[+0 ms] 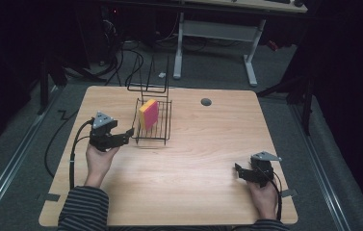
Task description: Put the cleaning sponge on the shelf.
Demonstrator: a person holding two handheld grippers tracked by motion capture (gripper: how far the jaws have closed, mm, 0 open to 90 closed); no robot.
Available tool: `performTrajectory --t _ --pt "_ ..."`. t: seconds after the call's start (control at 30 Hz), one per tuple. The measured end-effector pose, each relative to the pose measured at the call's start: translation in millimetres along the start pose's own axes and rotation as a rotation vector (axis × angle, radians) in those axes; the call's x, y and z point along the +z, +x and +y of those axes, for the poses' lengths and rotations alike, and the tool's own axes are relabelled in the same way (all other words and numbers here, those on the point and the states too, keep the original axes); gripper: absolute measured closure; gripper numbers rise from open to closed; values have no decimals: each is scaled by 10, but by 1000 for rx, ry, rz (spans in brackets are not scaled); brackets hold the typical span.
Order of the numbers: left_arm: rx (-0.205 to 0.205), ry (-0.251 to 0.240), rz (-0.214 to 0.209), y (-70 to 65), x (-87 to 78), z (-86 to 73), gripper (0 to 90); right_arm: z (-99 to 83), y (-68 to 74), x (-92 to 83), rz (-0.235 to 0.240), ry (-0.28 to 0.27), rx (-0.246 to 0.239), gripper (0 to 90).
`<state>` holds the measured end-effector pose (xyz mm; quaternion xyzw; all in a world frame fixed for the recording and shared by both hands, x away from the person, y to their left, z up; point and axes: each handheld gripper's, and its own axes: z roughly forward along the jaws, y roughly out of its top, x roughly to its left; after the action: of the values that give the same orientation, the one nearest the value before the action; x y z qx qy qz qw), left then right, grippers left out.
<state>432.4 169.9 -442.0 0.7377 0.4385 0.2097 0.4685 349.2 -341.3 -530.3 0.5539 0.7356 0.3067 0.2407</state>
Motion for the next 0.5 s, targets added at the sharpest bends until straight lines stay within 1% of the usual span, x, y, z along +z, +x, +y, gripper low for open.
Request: performTrajectory --t 0.2,0.33,0.5 --pt "-21 -12 -1 29 -73 -49 259 0 0 0 0 0 0 264" --pt "-20 -18 6 41 -120 -64 261 0 -1 0 0 0 -1 264" --pt "-33 -23 10 71 -205 -101 262 0 0 -1 0 0 0 264"
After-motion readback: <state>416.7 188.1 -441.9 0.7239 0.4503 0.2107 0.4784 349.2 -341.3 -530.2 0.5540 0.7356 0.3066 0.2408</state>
